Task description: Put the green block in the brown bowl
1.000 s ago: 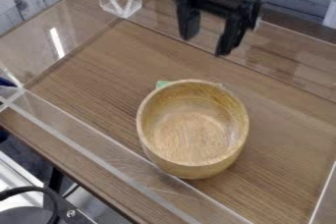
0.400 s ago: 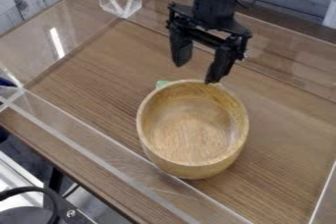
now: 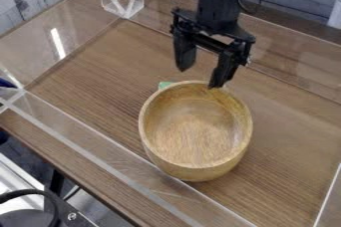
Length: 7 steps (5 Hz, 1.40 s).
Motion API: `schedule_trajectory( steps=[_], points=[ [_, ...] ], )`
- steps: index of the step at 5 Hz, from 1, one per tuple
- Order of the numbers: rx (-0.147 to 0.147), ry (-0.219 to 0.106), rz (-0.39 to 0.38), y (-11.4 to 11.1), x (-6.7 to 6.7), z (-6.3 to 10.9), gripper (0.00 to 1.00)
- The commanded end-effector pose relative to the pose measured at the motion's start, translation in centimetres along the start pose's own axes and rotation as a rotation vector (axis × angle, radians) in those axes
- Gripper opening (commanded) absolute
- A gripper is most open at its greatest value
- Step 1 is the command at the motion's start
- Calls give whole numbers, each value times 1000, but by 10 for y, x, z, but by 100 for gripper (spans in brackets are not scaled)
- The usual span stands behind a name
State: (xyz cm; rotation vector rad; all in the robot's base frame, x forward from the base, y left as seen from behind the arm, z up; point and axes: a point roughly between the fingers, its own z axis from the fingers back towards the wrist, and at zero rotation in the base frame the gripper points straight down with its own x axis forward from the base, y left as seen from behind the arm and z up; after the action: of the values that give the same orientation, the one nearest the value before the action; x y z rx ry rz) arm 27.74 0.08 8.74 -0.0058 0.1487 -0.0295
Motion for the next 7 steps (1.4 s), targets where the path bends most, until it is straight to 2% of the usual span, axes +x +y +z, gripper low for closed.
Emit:
schedule_trajectory(
  steps=[1, 4, 6, 7],
  points=[
    [4, -37, 6, 5, 7, 6, 100],
    [5, -16, 2, 8, 16, -10, 100],
    [7, 15, -1, 8, 16, -24, 100],
    [14, 34, 3, 10, 17, -38, 100]
  ],
)
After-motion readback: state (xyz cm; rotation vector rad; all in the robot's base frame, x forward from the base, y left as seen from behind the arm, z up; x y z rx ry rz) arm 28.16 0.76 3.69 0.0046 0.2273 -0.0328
